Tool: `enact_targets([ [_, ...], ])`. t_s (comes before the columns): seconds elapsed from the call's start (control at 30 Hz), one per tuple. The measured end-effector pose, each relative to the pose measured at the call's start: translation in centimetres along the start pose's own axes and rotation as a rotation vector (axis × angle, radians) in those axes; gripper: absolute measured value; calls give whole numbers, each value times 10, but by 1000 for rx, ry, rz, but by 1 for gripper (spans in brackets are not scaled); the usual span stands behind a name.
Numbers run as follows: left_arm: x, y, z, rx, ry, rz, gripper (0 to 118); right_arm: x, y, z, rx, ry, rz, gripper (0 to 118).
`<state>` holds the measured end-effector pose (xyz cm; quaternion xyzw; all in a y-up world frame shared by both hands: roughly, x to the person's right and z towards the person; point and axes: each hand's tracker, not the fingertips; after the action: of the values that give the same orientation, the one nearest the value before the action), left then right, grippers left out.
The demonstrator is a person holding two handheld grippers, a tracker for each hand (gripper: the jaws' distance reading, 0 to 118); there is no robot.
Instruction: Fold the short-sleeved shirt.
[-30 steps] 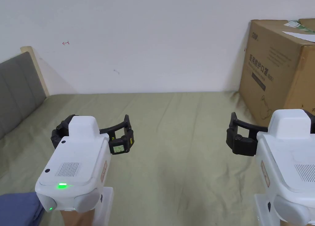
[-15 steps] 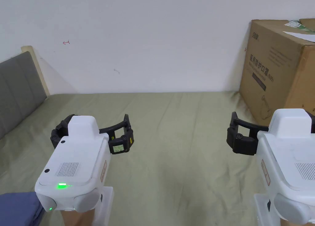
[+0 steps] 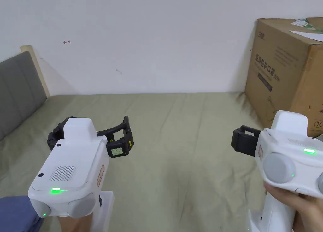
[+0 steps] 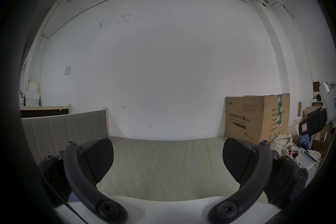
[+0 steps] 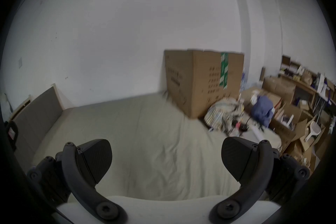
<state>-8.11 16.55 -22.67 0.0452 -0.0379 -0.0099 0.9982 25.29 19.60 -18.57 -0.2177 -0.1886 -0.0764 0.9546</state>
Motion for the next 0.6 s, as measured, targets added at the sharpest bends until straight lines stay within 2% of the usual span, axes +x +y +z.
enact_targets([
  [0.1, 0, 1, 0, 8, -3, 3, 118, 2, 5, 7, -52, 27, -62, 117],
  [0.27, 1, 5, 0, 12, -4, 6, 118, 1, 8, 8, -68, 73, -83, 117],
  [0.33, 1, 5, 0, 16, -7, 13, 118, 3, 5, 6, -48, 106, -147, 117],
  [0.4, 1, 6, 0, 16, -6, 14, 118, 2, 5, 6, -34, 69, -142, 117],
  [0.6, 1, 6, -2, 17, -6, 6, 118, -1, 4, 7, -2, 84, -77, 117],
])
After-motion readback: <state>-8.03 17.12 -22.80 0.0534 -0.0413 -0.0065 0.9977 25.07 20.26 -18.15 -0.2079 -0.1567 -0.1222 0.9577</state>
